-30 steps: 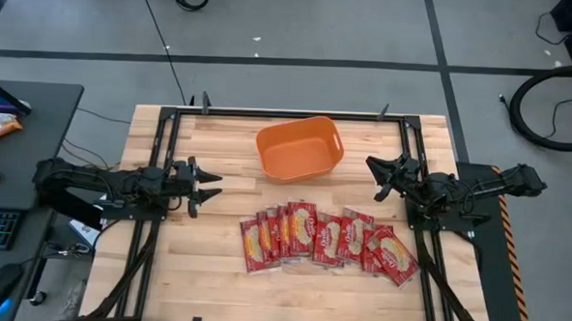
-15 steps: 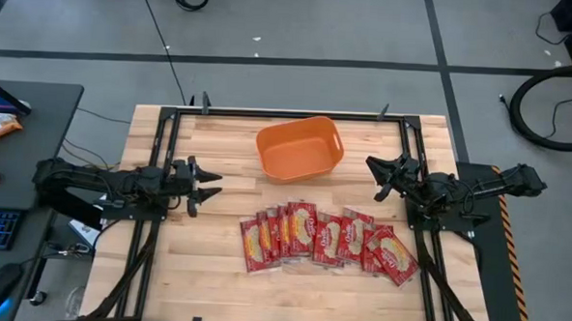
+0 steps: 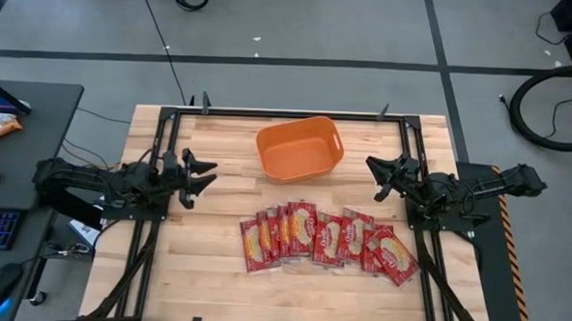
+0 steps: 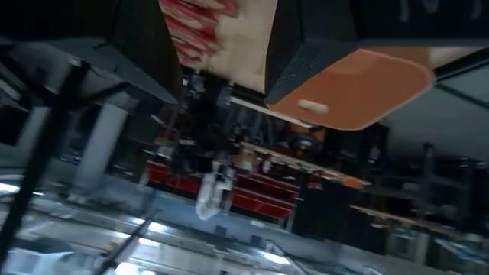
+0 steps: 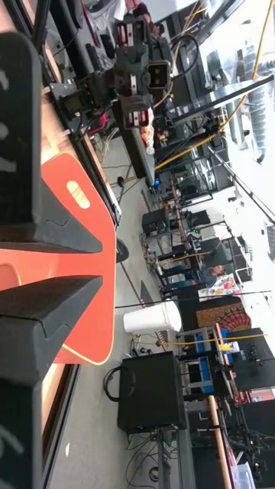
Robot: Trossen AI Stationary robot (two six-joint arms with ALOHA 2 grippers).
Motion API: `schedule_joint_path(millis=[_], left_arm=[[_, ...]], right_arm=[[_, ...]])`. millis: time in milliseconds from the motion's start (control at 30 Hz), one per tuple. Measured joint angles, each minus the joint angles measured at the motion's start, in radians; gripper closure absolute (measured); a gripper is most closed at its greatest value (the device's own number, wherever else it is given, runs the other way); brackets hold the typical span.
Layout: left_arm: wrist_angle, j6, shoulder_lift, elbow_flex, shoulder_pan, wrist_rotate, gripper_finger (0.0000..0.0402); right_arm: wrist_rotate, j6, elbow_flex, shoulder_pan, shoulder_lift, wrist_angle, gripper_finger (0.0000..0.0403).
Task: Sort popcorn bags into baskets
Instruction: Put the red popcorn bag into the orange bin
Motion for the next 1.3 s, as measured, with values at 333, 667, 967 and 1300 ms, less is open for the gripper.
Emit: schedule_joint_path(millis=[333, 667, 967, 1300], left_arm=[[0.010, -0.080, 0.002, 0.000, 0.000, 0.042, 0.0209], [0.033, -0.159, 0.347, 0.102, -0.041, 0.282, 0.0209], [-0.030, 0.037, 0.652, 0.238, -0.134, 0.359, 0.0209], [-0.154, 0.126, 0.967, 0.433, -0.155, 0.353, 0.0209]], right_arm=[[0.000, 0.000, 0.000, 0.000, 0.000, 0.000, 0.0341], [0.000, 0.000, 0.000, 0.000, 0.000, 0.000, 0.0341], [0.000, 0.000, 0.000, 0.000, 0.000, 0.000, 0.0341], [0.000, 0.000, 0.000, 0.000, 0.000, 0.000, 0.0341]])
